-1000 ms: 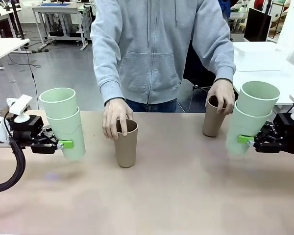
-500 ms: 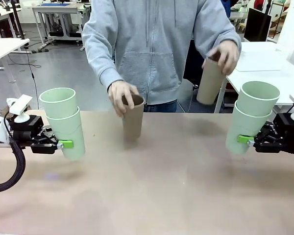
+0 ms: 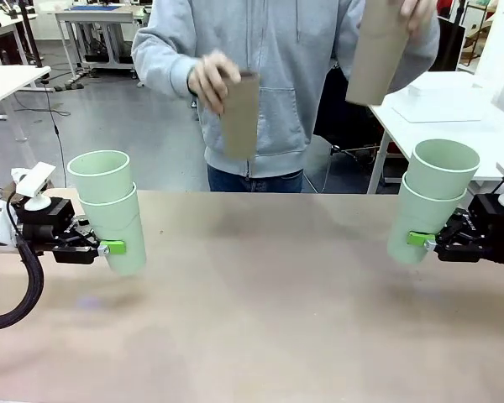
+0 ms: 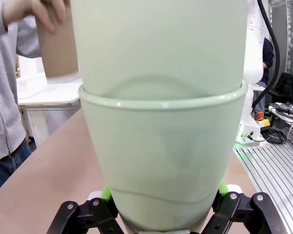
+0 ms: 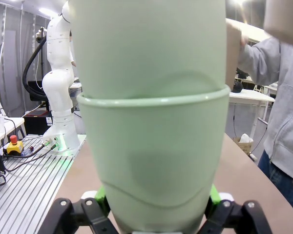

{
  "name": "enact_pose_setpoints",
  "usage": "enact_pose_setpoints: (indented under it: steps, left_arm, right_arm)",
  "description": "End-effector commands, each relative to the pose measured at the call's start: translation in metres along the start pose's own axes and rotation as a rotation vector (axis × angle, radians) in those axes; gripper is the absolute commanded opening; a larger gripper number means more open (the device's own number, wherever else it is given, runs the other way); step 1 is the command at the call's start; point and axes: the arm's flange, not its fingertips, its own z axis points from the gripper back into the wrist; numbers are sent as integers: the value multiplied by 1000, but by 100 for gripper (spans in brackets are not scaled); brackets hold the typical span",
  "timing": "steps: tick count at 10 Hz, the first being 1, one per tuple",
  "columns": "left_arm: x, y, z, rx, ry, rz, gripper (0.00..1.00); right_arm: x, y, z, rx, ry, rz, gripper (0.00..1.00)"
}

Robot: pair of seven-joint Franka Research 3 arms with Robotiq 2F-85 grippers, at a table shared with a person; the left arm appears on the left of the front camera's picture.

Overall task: Stack the cups and store them in the basket.
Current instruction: Place the stack of Reusable plastic cups into the Pantry Basket.

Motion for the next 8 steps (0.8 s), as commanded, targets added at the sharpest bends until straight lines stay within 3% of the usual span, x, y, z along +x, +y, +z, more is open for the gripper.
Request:
enact_pose_setpoints:
  steps: [1, 8]
  left_arm:
    - [3, 1, 0, -8, 3, -4, 85]
    - [3, 1, 0, -8, 3, -4, 85]
  right_arm:
    - [6, -2, -1, -13, -7, 15, 83]
    - [6, -2, -1, -13, -7, 15, 83]
